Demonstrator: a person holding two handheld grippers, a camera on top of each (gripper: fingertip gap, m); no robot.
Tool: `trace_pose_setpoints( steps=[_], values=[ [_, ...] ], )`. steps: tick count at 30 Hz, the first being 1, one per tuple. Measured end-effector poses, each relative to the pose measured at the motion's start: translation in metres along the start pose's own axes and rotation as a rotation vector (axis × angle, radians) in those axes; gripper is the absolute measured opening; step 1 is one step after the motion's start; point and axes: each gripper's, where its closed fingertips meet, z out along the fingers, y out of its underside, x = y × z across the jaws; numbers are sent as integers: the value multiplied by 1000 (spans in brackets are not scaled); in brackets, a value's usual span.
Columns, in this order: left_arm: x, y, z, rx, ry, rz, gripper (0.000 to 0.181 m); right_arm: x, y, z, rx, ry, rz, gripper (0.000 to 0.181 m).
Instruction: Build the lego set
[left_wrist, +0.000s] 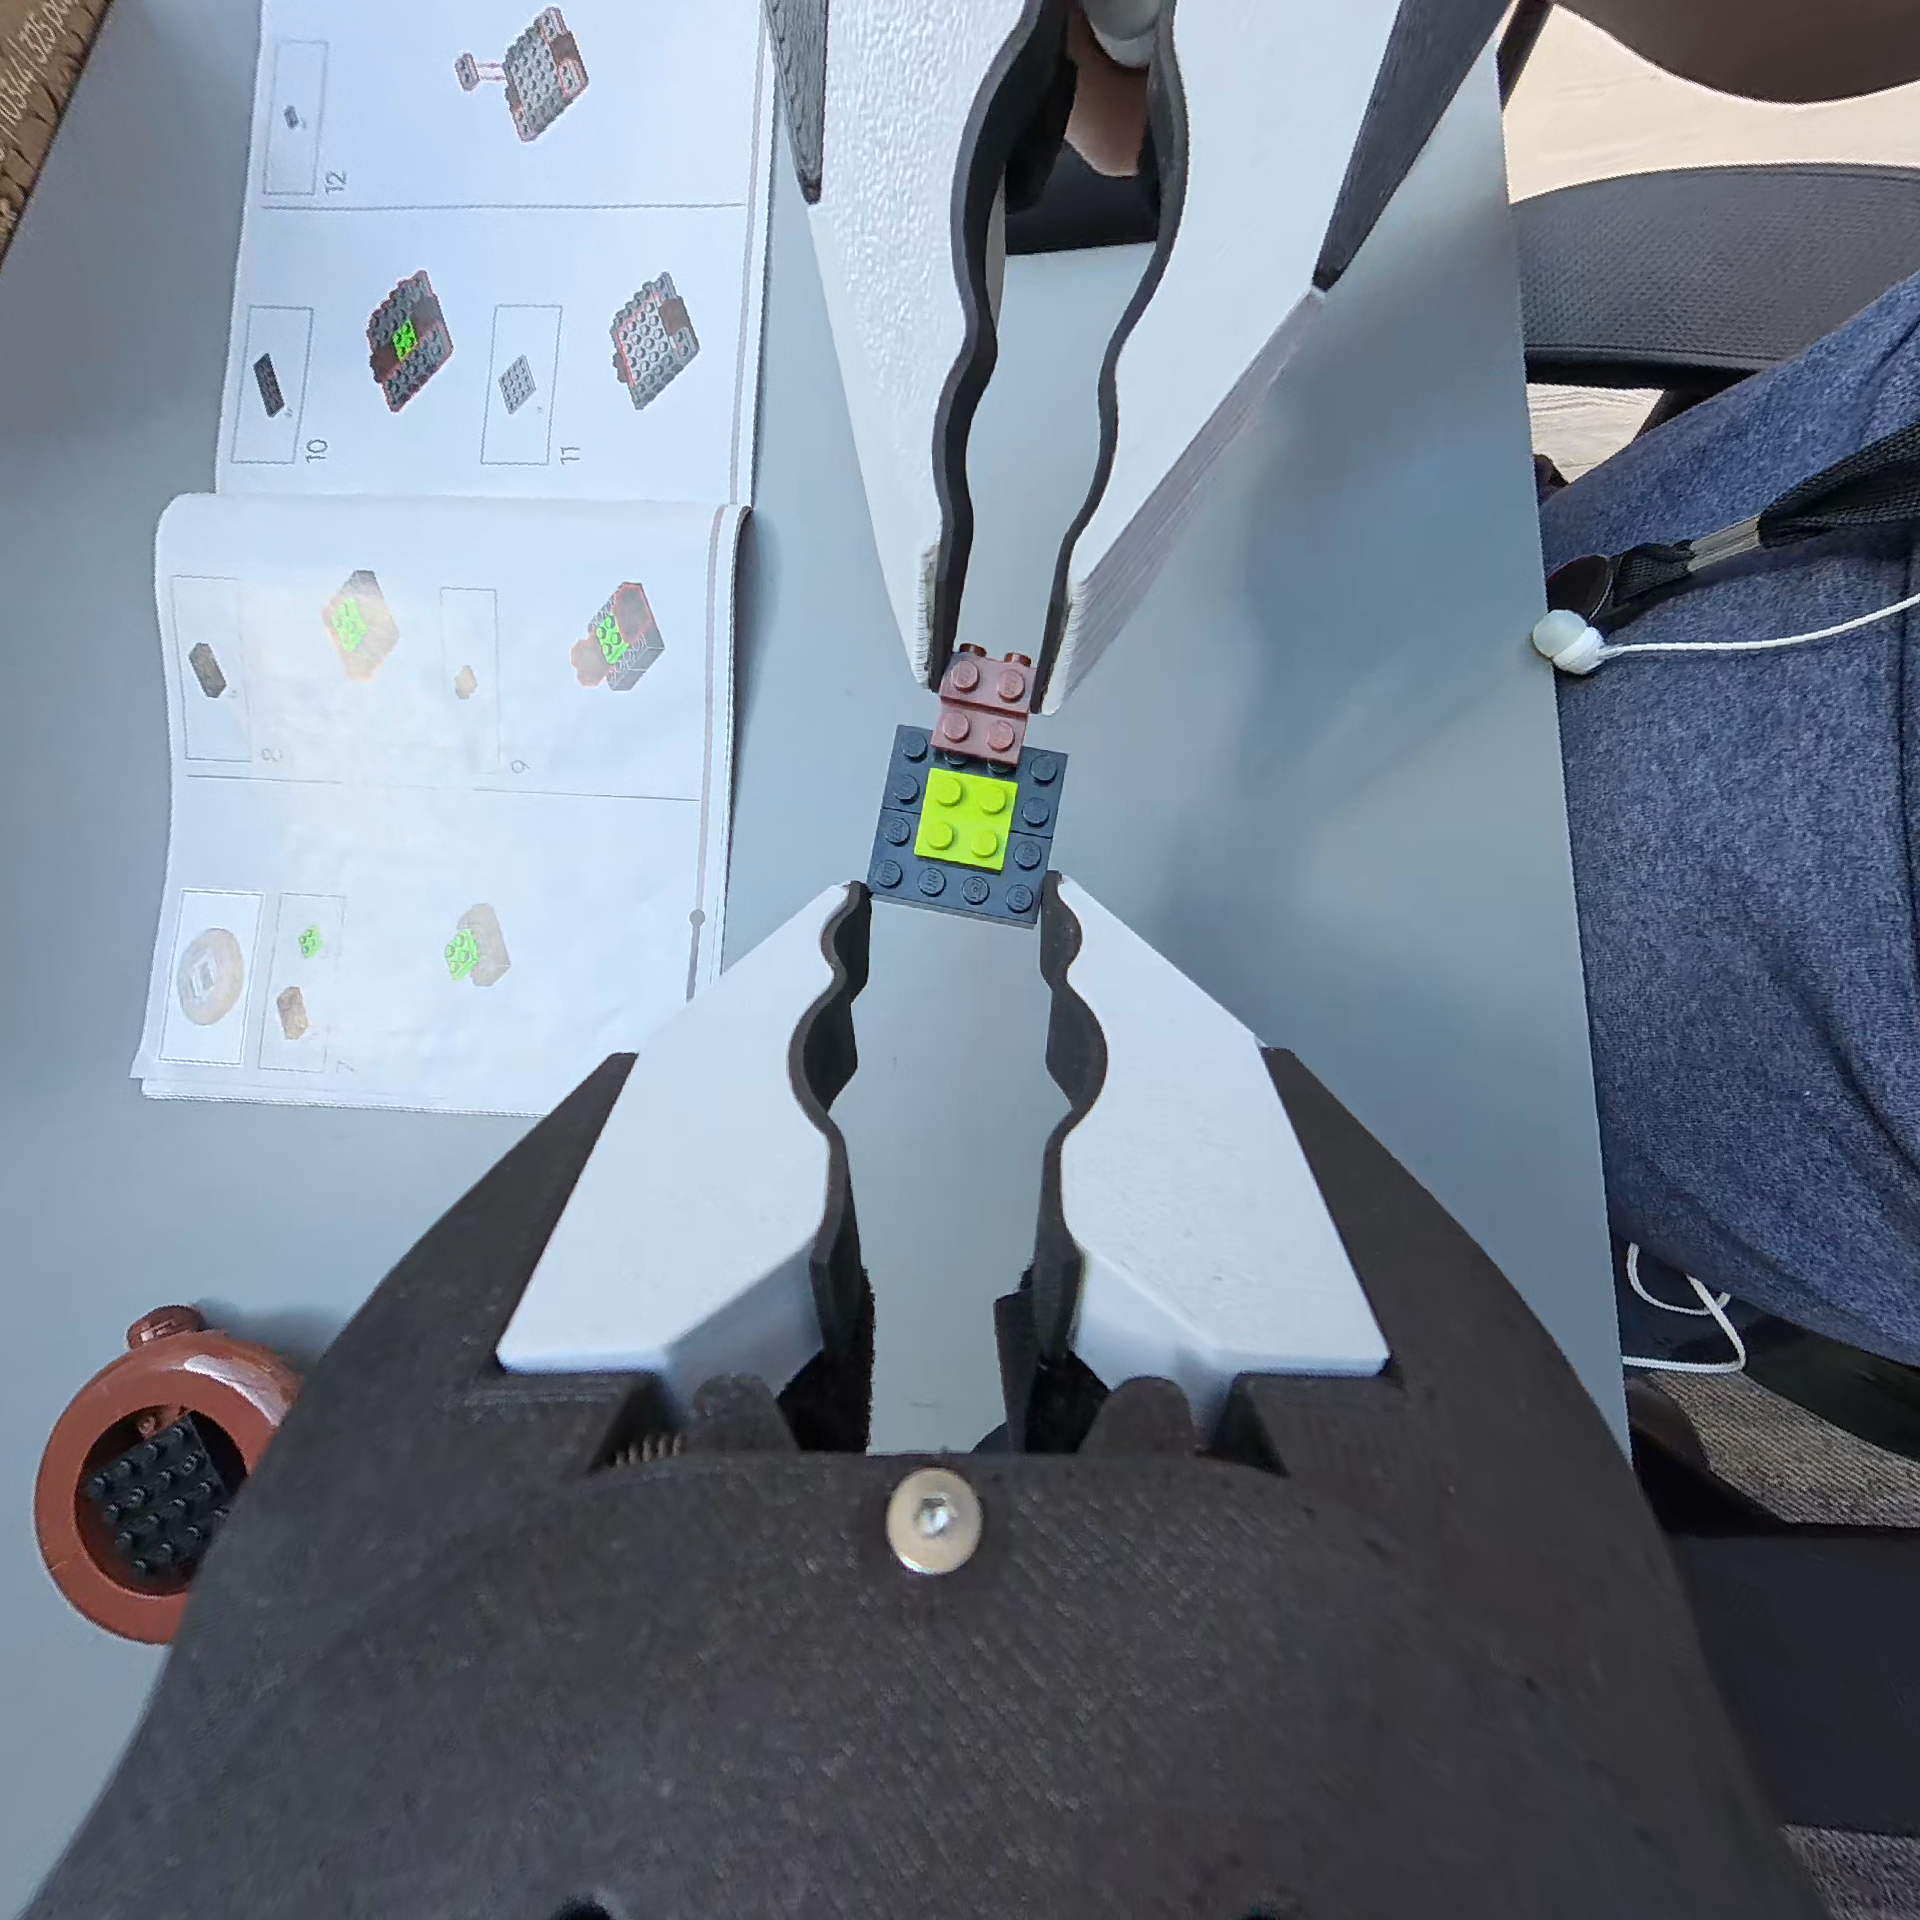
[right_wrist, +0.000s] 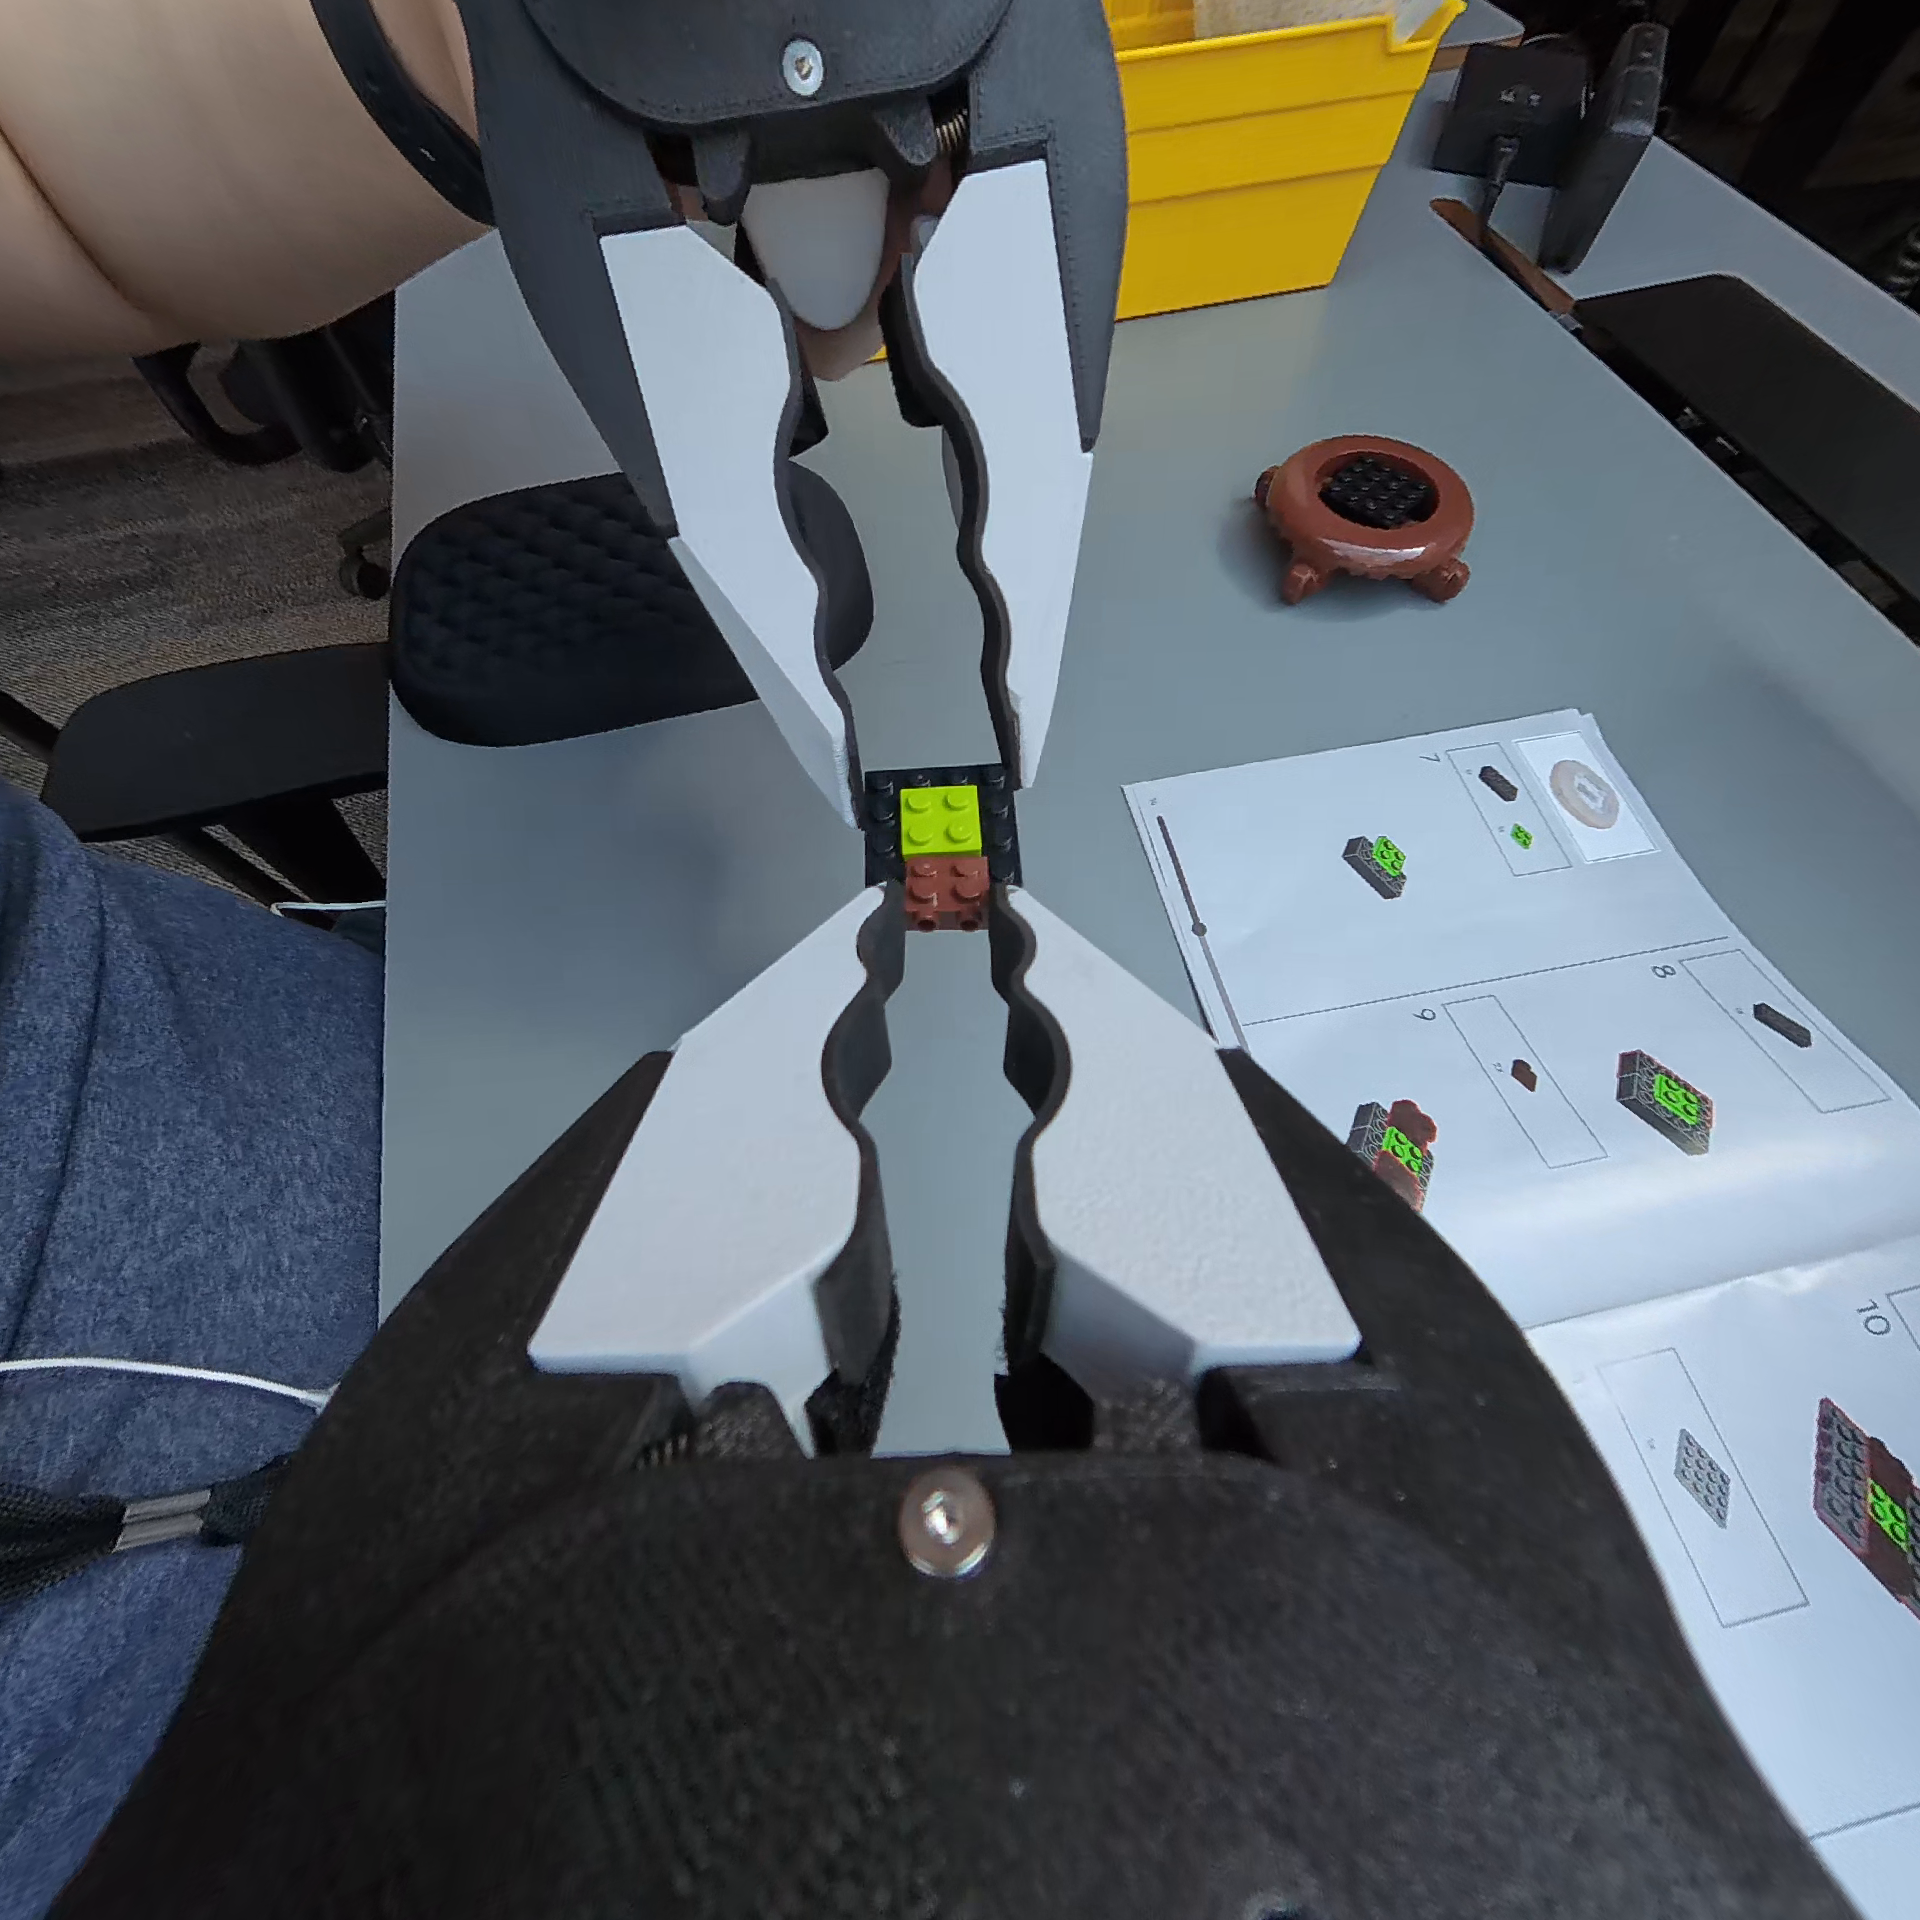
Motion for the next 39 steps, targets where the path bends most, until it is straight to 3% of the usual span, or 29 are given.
trace_pose_setpoints(
  steps=[11,17,25,39],
  values=[
    [8,-2,-2,92,-4,-31,31,-8,-1,1,-54,-42,-42,15],
    [11,-12,-11,242,24,-115,31,-10,-13,-8,-62,-119,-6,15],
    [13,-40,-34,452,10,-168,31,-11,-41,-31,-206,-167,-100,15],
    [15,-59,-53,620,-45,-166,31,-14,-62,-48,-213,-180,-113,15]
  ],
)
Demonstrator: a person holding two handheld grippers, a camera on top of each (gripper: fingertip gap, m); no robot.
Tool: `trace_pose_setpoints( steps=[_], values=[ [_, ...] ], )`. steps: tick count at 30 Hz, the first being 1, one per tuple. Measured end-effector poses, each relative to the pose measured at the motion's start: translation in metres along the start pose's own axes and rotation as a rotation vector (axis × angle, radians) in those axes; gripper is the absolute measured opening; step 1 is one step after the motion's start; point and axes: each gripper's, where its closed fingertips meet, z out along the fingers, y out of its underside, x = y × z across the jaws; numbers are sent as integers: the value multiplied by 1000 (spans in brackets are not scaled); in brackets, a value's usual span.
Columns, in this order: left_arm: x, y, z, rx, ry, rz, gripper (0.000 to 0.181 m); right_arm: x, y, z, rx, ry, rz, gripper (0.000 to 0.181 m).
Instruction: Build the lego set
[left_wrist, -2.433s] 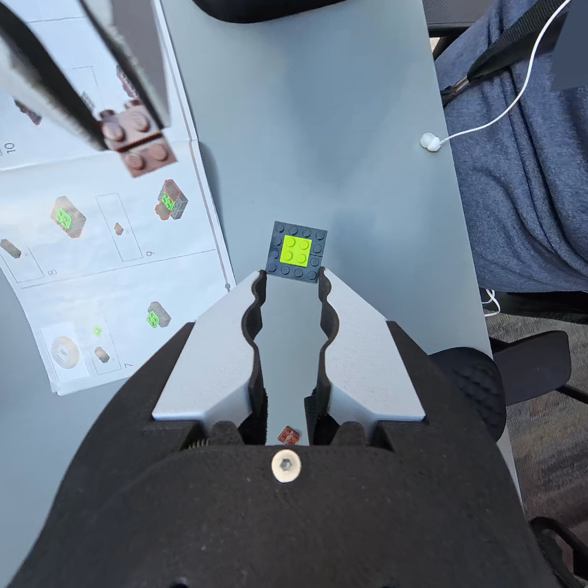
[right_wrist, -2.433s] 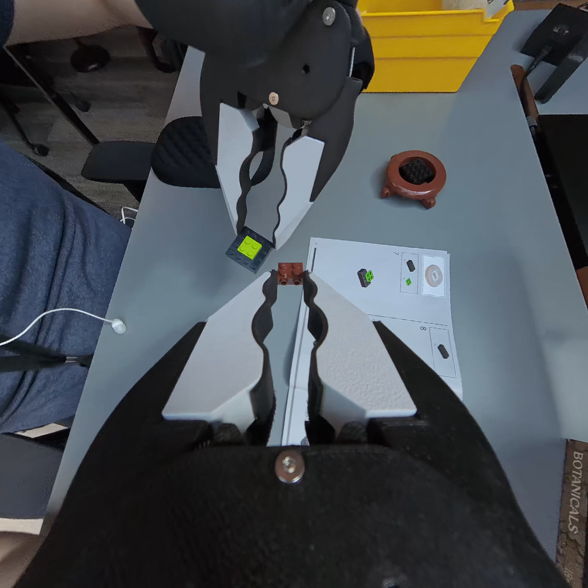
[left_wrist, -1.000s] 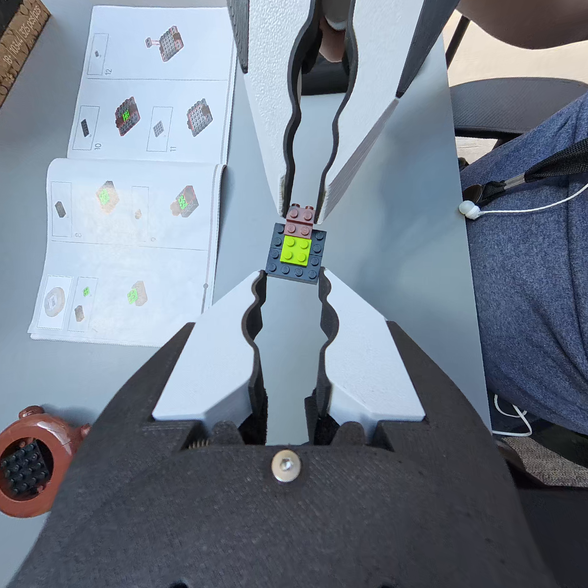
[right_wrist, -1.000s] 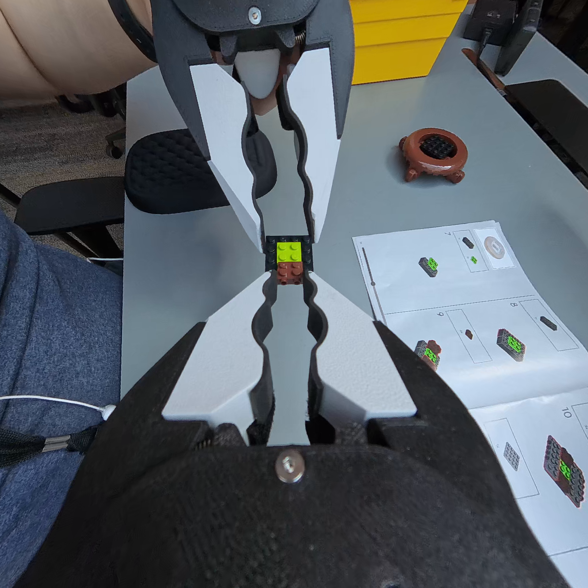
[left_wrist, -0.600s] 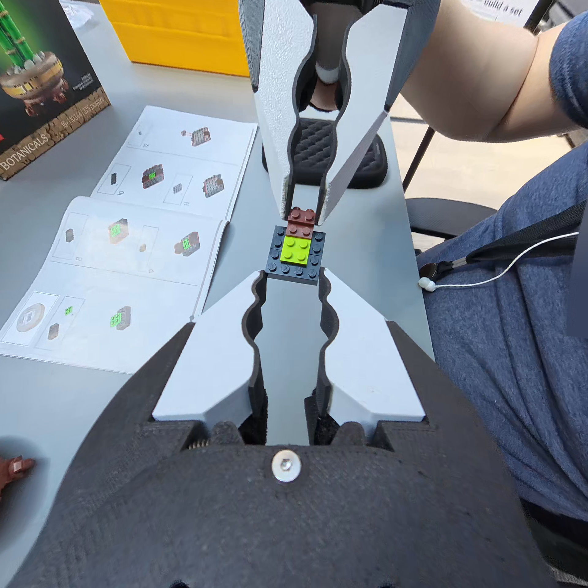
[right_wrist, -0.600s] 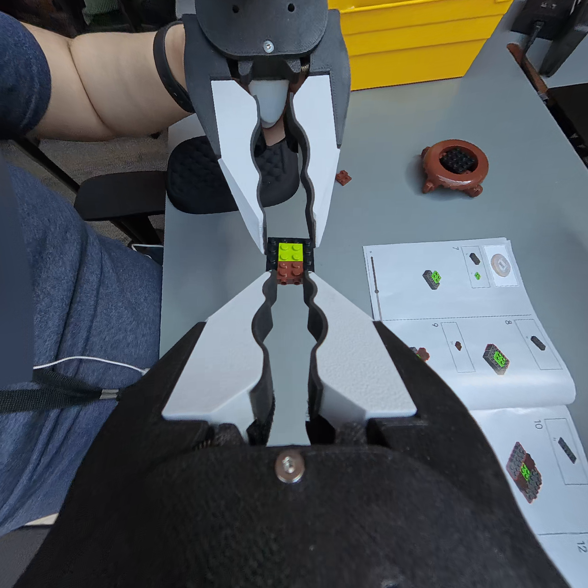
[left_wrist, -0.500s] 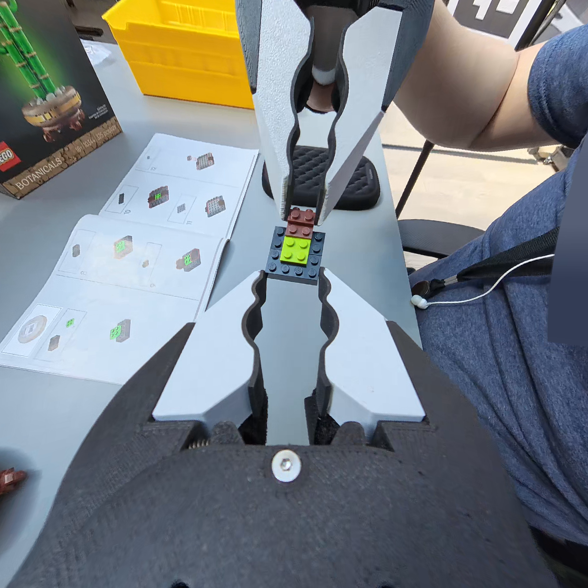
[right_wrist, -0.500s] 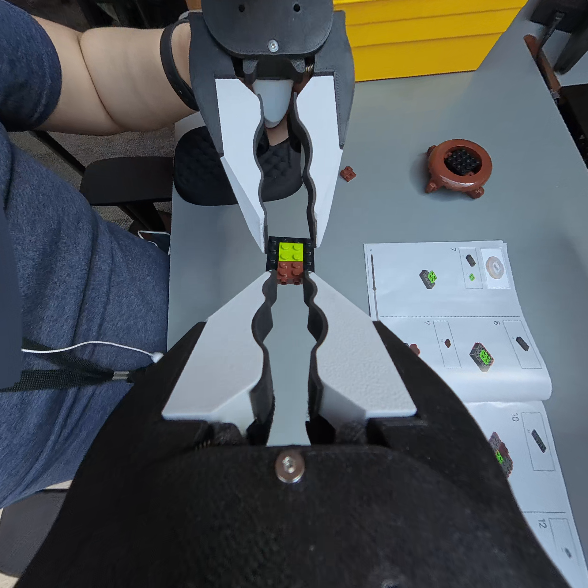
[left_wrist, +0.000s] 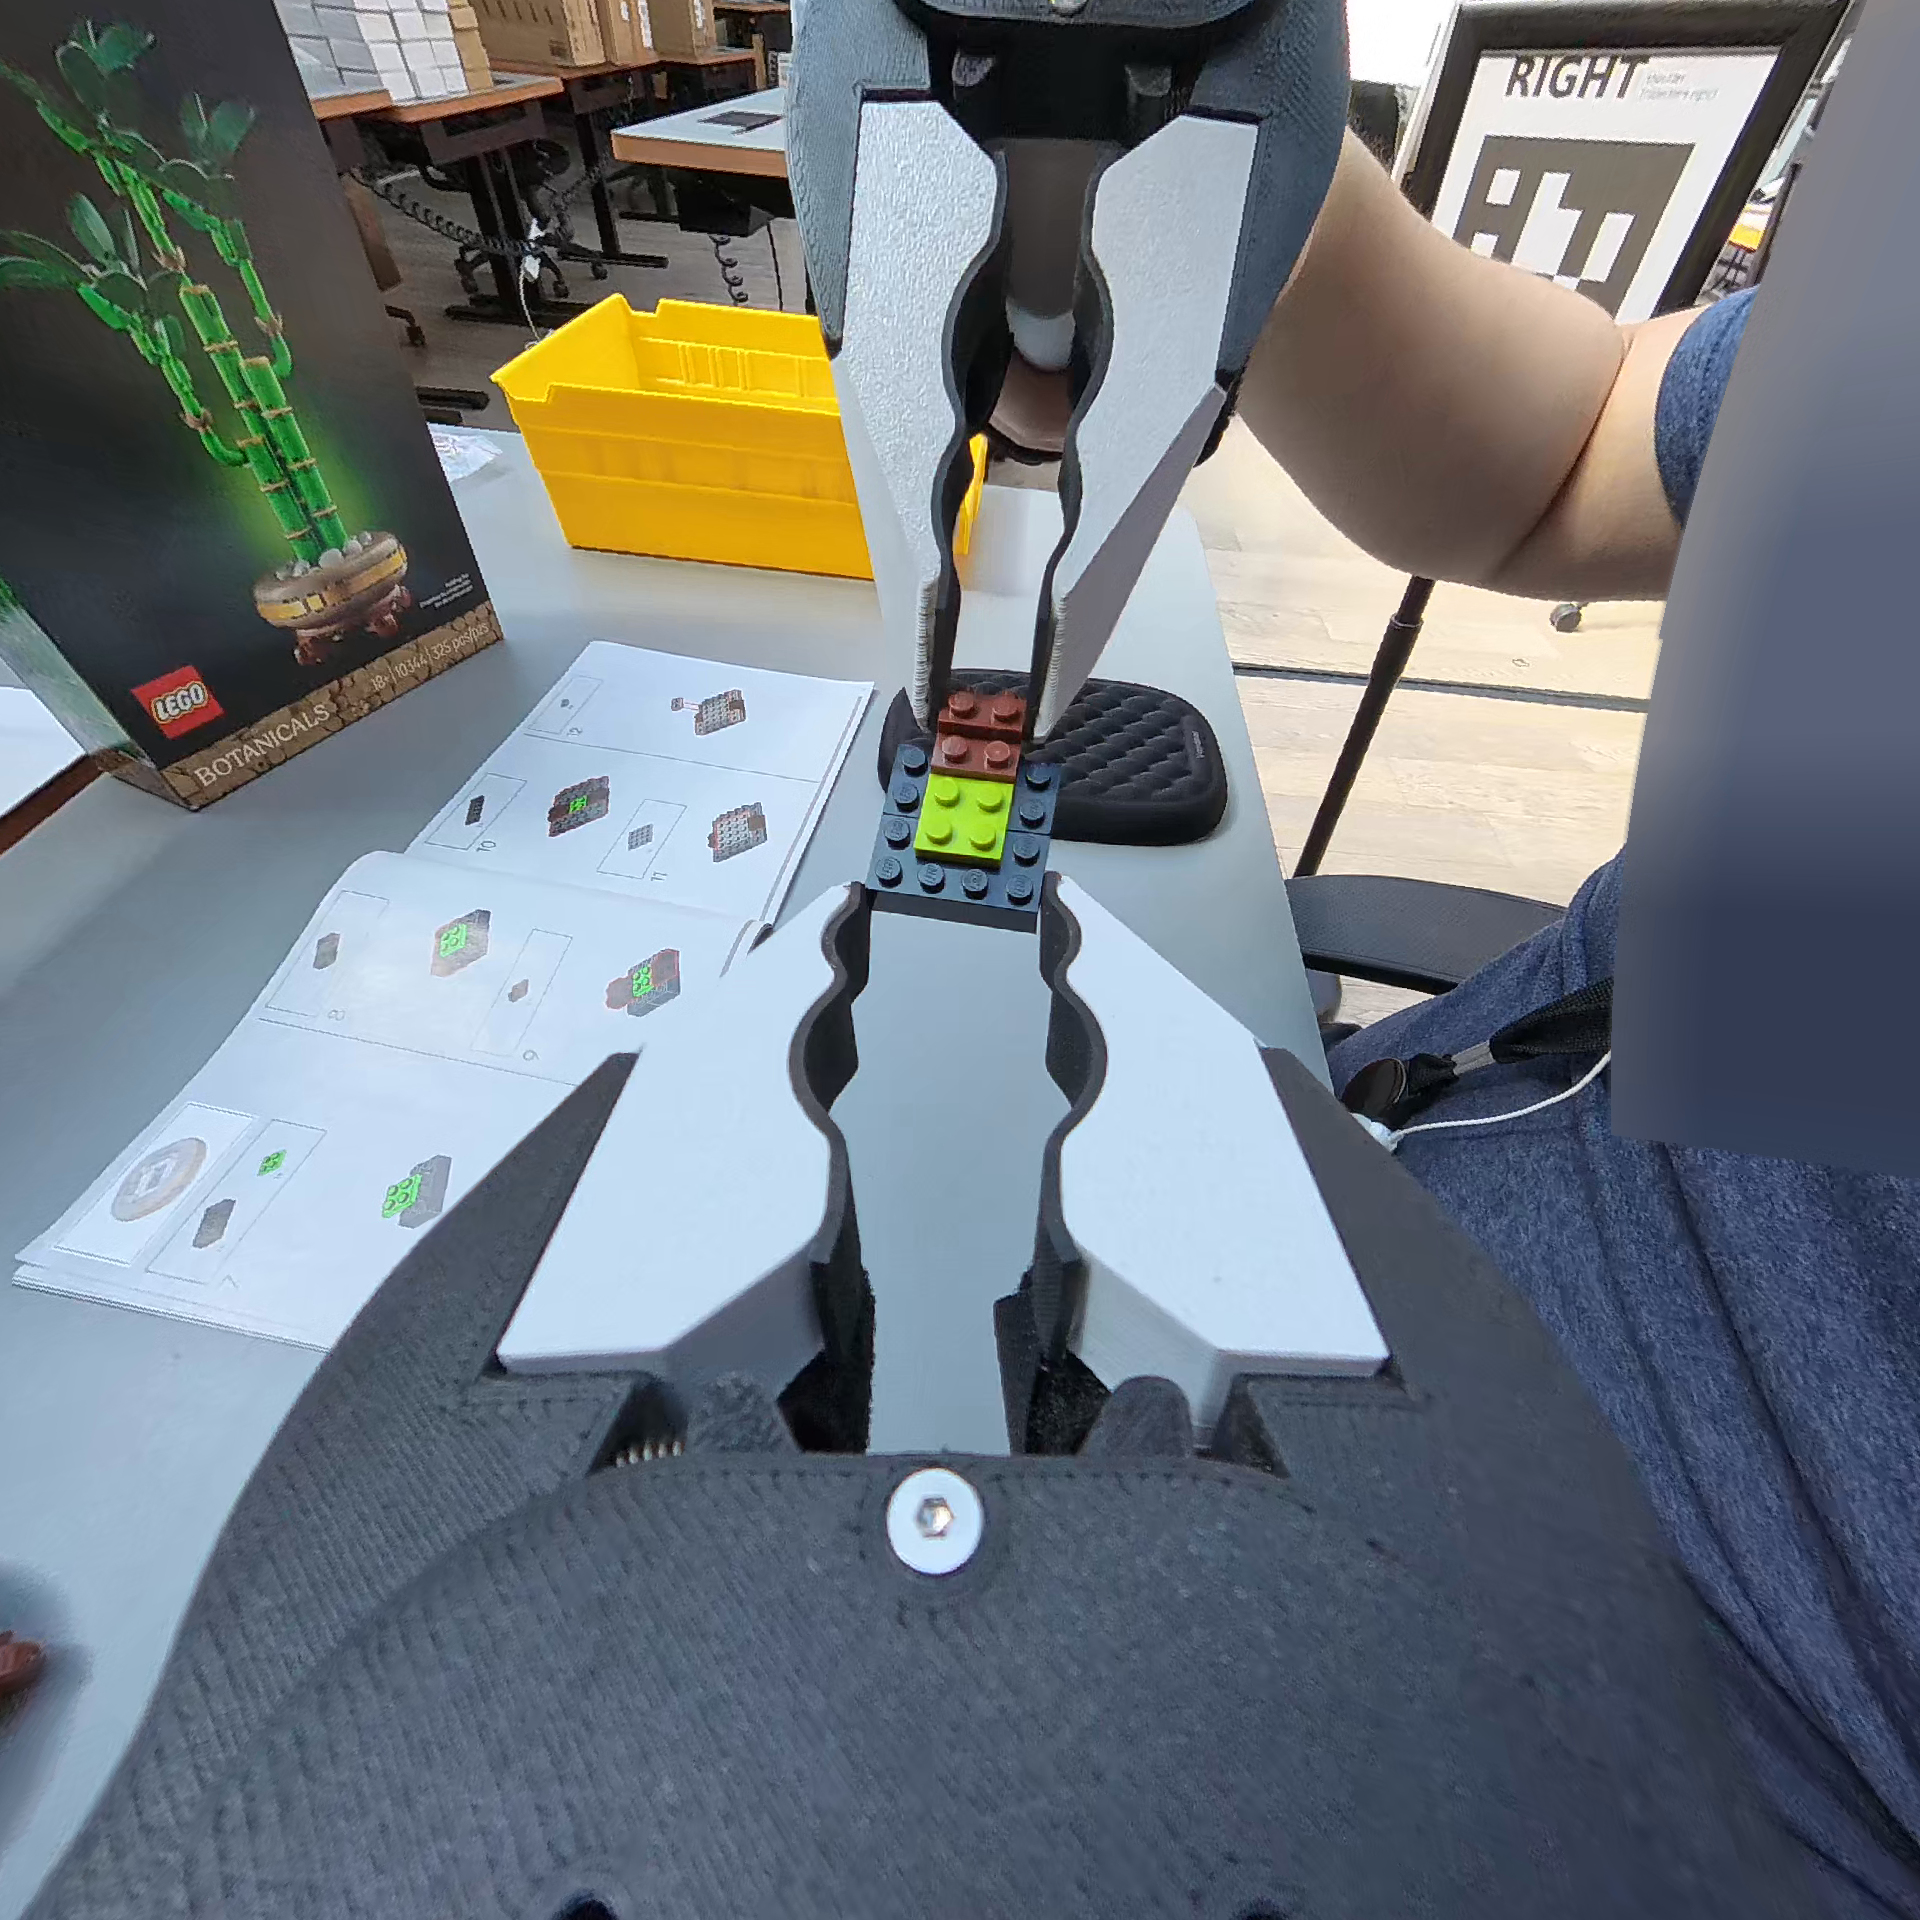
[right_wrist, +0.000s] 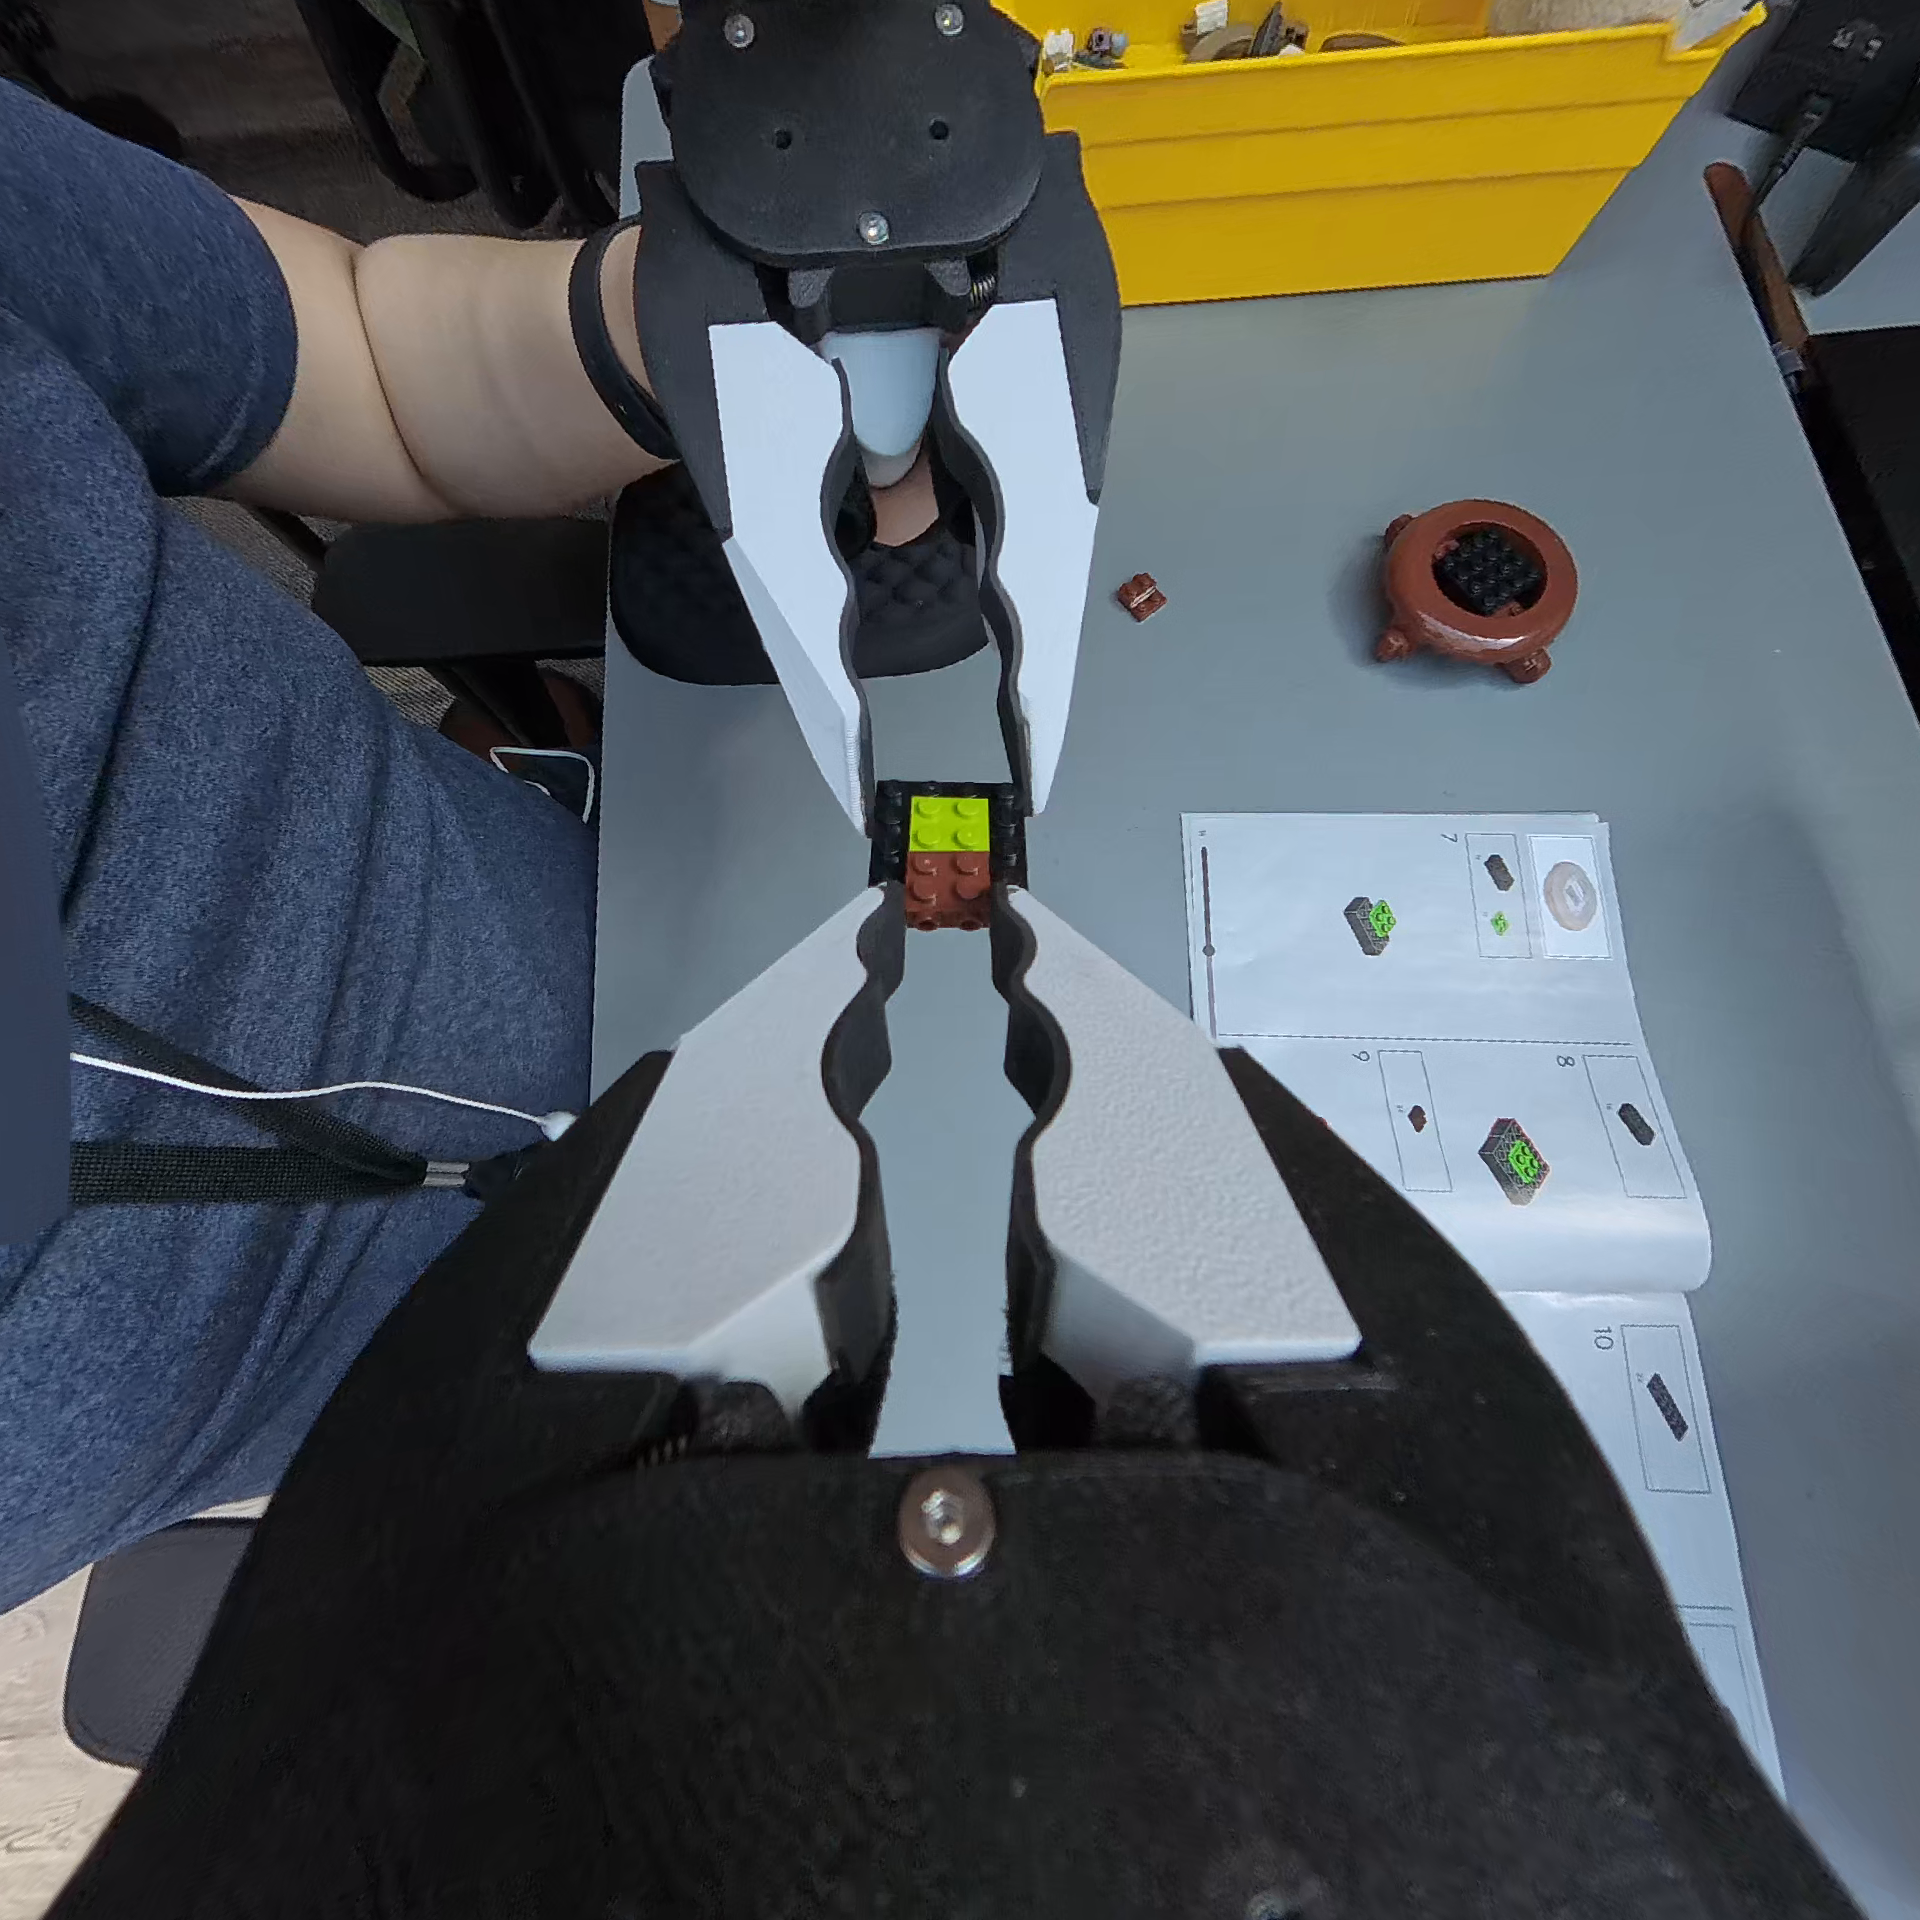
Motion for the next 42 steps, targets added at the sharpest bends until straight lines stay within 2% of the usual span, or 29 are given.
trace_pose_setpoints(
  steps=[4,9,12,14,17,25,32,37,42],
  values=[
    [2,-3,-2,22,-5,7,31,-2,-5,-3,-2,11,-46,15],
    [3,-10,-5,65,-1,-11,31,6,-16,-11,96,76,-59,15],
    [1,-14,-8,96,-19,-29,31,22,-2,-15,143,166,39,15],
    [-3,-15,-10,105,-46,-31,31,22,15,-5,164,148,119,15],
    [-4,-17,-10,78,-58,-10,31,13,28,16,219,121,143,15],
    [4,-6,3,-110,15,-9,31,3,20,37,363,107,90,15],
    [10,-5,16,-194,30,54,31,-3,11,28,572,69,114,15],
    [14,-4,22,-232,46,86,32,-6,13,20,653,38,138,15],
    [17,-5,28,-244,54,104,35,-6,20,21,669,53,142,15]
  ],
)
